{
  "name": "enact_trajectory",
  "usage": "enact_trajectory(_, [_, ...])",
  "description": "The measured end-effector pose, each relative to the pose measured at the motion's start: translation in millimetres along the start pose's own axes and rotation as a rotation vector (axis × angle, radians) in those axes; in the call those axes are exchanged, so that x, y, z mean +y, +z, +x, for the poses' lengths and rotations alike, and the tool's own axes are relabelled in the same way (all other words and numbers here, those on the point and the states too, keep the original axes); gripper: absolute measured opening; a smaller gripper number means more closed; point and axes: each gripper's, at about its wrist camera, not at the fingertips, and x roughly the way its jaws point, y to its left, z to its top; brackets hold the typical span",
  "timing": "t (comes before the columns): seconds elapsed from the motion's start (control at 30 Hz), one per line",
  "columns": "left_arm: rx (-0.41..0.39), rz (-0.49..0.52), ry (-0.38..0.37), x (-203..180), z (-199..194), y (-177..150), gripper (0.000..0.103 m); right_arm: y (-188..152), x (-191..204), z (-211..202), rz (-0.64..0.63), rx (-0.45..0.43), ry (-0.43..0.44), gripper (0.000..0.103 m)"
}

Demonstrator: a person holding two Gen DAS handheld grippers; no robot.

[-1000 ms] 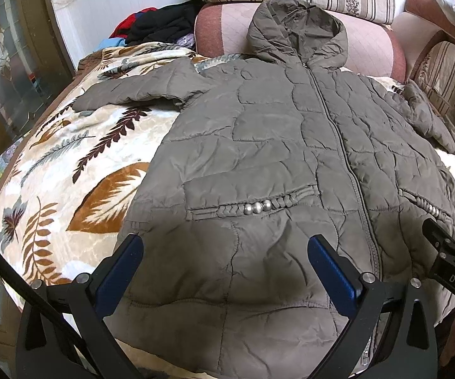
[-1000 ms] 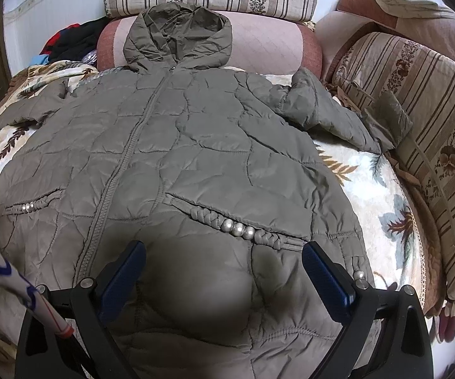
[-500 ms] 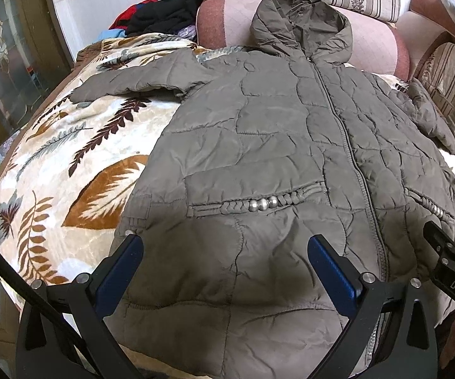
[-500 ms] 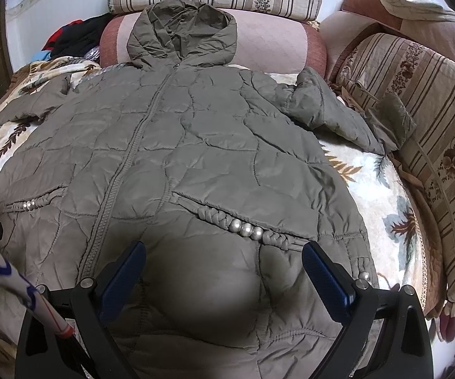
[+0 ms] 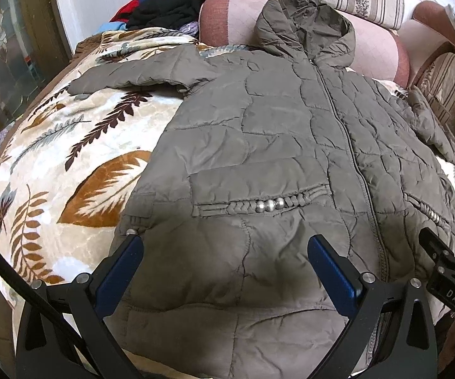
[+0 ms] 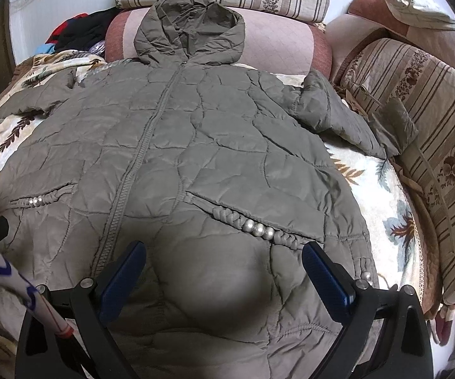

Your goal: Fold large clothes

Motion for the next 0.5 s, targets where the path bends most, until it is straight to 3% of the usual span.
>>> enact_trajectory(0.5, [0.015,-0.062,-0.029,26,5,-1,0.103,9,17,-15,-0.033,-0.022,-0.011,0.101])
